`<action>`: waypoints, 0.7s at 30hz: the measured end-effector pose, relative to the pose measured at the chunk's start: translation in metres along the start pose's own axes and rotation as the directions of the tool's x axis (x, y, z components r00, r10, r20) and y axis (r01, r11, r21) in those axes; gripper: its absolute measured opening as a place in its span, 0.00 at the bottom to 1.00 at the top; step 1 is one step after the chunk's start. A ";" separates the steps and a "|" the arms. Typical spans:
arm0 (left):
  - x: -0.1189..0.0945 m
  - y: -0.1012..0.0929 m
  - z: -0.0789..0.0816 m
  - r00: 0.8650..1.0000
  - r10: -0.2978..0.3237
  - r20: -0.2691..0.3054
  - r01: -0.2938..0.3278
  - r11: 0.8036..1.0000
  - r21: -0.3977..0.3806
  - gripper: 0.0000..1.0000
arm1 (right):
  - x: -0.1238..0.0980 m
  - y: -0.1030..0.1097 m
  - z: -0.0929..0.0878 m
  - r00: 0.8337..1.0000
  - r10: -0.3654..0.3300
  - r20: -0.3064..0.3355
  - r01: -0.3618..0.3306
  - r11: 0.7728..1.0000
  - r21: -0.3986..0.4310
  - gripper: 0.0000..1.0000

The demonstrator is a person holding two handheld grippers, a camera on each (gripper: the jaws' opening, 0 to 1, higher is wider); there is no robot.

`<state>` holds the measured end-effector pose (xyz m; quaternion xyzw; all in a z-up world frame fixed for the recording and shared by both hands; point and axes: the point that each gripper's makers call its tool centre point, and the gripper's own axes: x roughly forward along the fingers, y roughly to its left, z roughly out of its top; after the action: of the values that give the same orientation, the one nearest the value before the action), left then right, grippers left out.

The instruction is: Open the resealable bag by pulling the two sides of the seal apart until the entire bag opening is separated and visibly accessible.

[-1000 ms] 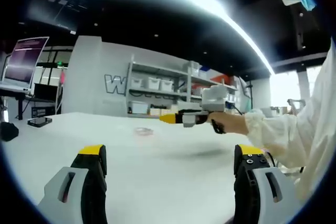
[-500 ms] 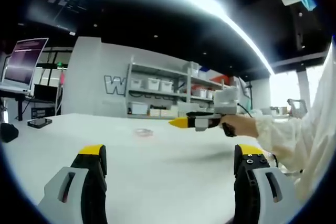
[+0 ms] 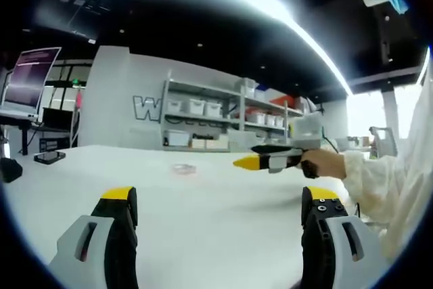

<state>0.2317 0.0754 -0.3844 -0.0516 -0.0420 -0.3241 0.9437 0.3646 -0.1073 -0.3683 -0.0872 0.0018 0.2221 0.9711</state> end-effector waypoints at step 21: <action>0.002 0.006 -0.008 1.000 0.013 -0.025 -0.012 1.000 0.018 0.99 | -0.054 0.017 -0.014 1.000 0.020 0.000 -0.020 1.000 0.002 0.91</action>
<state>0.2374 0.0781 -0.3922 -0.0391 -0.0326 -0.3184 0.9466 0.3094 -0.1177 -0.3823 -0.0859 0.0028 0.2320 0.9689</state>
